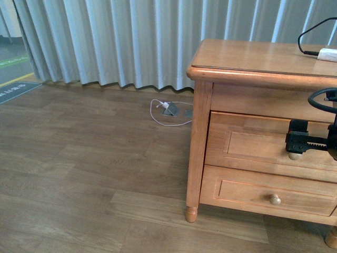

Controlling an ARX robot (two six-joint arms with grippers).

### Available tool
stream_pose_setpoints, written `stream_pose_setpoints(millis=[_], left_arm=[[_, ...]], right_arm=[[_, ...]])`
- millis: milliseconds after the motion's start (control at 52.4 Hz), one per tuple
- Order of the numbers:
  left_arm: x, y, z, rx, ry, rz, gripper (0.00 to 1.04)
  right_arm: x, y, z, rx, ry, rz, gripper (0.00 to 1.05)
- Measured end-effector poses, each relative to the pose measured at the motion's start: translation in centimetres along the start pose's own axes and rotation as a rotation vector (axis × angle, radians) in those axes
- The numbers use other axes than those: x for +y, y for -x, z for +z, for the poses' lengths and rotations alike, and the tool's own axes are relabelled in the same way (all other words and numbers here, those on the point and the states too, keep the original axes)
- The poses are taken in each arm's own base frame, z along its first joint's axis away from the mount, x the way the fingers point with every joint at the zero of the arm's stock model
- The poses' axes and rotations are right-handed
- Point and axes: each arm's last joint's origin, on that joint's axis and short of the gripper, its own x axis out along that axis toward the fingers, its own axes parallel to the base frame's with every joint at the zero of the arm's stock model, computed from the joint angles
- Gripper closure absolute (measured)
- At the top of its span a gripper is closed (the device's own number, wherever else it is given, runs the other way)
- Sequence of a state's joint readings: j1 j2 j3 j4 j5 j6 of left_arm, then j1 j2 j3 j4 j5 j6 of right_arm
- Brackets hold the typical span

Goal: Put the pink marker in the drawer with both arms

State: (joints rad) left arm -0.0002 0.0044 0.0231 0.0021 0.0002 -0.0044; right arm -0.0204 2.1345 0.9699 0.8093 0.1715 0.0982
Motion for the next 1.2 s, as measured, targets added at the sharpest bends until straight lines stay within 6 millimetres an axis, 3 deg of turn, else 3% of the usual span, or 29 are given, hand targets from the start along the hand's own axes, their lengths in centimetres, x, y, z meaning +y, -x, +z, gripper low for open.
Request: stream_pose_setpoints(millis=[534, 668, 954, 1126, 1202], left_arm=[[0.0, 0.0, 0.0, 0.0, 0.0, 0.0, 0.06], [0.0, 0.0, 0.0, 0.0, 0.0, 0.0, 0.06], [0.0, 0.0, 0.0, 0.0, 0.0, 0.0, 0.06], [0.0, 0.0, 0.0, 0.0, 0.0, 0.0, 0.06], [0.0, 0.0, 0.0, 0.0, 0.0, 0.0, 0.06]], right_arm=[[-0.2, -0.5, -0.3, 0.023, -0.025, 0.034, 0.08], [-0.5, 0.4, -0.3, 0.051, -0.028, 0.071, 0.08], [-2.1, 6.2, 1.5, 0.109, -0.049, 0.161, 0.08], [-3.2, 12.3, 2.8, 0.112, -0.063, 0.22, 0.08], [-3.7, 16.0, 3.3, 0.102, -0.07, 0.256, 0.08]])
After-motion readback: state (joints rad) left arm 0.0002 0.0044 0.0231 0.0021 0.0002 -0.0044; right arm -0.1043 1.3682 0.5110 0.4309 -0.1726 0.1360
